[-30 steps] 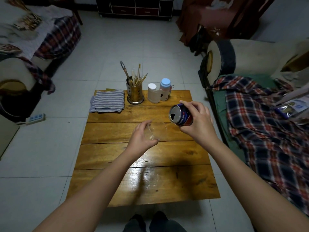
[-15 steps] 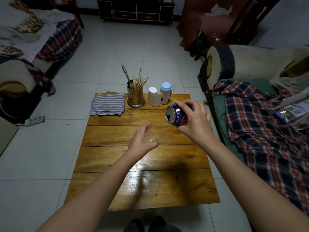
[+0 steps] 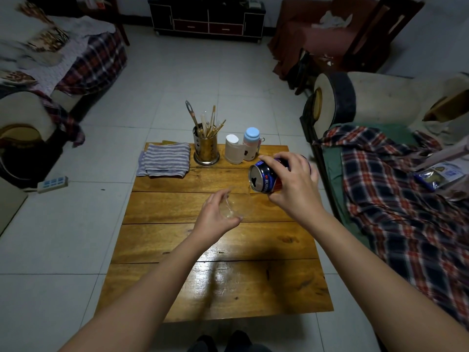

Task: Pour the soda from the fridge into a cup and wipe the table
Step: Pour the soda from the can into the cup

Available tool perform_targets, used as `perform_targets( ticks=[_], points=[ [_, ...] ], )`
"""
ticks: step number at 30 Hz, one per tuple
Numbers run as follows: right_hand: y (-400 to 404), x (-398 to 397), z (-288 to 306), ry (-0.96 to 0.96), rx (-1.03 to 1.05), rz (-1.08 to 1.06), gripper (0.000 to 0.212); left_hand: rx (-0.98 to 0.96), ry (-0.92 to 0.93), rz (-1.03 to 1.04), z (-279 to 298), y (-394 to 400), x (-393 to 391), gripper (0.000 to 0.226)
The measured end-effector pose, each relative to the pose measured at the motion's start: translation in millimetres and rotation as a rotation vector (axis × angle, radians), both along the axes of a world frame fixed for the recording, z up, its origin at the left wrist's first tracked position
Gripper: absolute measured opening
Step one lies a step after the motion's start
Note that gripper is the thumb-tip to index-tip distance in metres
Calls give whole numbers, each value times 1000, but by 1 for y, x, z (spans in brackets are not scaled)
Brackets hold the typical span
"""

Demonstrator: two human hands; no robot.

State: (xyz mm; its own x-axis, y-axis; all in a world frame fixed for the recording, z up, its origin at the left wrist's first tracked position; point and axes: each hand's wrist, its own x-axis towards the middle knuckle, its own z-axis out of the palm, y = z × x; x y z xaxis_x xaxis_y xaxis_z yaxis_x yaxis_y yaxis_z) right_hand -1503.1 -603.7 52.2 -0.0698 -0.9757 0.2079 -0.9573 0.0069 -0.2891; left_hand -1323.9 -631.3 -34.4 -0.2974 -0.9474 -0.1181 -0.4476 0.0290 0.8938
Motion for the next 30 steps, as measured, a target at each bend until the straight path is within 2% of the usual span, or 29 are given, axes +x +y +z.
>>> perform_targets(
  ticks=[30],
  points=[
    [-7, 3, 2, 21, -20, 53, 77, 13, 33, 28, -1, -4, 2, 76]
  ],
)
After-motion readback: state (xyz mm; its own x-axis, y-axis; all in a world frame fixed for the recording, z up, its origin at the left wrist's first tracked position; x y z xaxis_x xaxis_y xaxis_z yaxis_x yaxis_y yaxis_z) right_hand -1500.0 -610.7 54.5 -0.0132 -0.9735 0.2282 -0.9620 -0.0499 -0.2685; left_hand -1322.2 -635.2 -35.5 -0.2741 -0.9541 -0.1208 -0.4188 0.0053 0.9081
